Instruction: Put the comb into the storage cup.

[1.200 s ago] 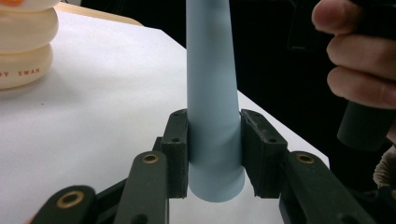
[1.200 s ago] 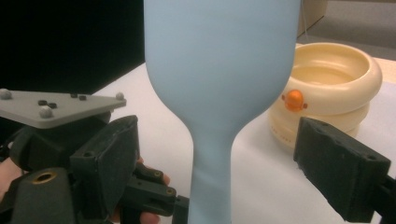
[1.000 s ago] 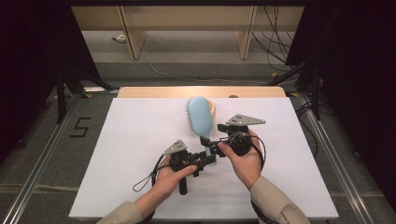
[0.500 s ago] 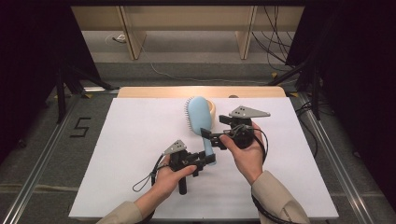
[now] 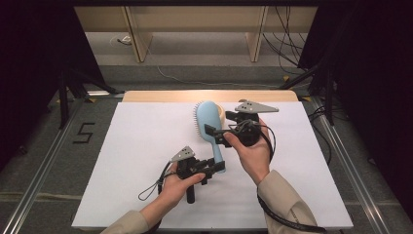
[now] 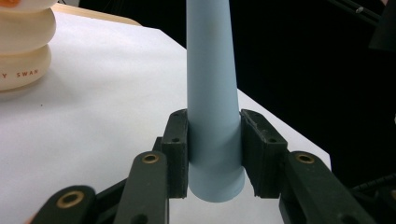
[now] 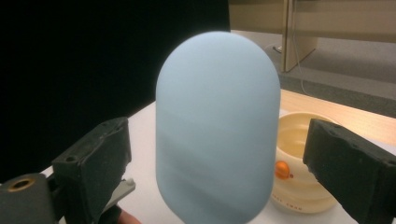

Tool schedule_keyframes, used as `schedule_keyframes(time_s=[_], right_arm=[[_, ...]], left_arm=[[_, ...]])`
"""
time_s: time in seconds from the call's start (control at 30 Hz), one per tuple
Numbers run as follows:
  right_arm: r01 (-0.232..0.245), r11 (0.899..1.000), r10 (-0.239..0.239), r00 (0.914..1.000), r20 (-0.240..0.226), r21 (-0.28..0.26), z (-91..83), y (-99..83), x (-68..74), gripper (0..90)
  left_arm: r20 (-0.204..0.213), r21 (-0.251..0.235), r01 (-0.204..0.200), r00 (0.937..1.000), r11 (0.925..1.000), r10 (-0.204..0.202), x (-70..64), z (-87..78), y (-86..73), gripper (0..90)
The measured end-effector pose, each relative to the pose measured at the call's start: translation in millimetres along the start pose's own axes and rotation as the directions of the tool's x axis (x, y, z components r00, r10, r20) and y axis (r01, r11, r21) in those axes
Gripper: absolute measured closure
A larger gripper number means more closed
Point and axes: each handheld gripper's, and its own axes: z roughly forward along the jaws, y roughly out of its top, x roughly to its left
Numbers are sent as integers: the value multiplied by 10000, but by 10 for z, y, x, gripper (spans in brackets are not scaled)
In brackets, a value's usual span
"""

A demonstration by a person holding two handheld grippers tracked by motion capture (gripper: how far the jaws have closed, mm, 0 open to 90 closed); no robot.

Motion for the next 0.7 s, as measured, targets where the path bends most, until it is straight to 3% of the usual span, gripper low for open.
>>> schedule_keyframes(time_s=[0.7], right_arm=[[-84,9991,89,9999,-133,409,245,215,11,59]], left_arm=[[-8,39,-82,10000,10000,82,-3,1,-1,639]])
